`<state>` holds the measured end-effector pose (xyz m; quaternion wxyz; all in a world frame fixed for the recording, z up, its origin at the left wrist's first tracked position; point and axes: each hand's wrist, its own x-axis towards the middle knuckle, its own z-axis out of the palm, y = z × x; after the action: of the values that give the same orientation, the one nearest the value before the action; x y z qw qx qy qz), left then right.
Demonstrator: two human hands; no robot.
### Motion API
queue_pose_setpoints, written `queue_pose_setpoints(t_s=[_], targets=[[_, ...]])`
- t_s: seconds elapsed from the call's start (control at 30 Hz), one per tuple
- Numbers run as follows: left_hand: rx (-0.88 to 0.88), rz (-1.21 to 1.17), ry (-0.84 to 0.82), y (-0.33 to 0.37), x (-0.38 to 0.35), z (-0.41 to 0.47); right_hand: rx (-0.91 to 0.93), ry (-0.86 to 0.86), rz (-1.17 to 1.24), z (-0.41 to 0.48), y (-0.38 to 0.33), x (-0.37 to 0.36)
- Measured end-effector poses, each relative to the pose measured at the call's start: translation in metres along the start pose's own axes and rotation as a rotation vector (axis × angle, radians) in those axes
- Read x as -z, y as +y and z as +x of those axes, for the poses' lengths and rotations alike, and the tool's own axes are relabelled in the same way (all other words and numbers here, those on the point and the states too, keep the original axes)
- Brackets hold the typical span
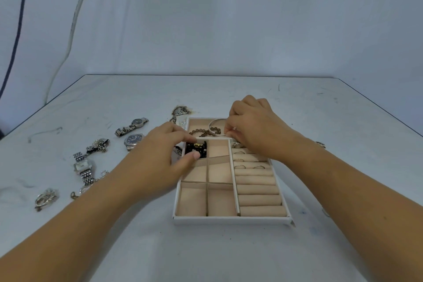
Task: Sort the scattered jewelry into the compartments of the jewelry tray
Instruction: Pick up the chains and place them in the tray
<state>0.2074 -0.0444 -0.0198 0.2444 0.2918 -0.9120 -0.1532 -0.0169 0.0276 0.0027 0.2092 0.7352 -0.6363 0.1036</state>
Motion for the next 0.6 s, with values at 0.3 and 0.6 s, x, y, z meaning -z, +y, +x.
queue_pose_setpoints(t_s=[0.3,0.6], targets=[[-0.023,-0.023,0.006,-0.0033,-0.0048,-0.0076,-0.148,-0.279,0.181,0.0086,0.0042,0.0018],[-0.038,-0.011,0.002,-0.0055,-0.0044,-0.0076,-0.142,-0.362,0.183,0.0109,0.0027,0.0064]])
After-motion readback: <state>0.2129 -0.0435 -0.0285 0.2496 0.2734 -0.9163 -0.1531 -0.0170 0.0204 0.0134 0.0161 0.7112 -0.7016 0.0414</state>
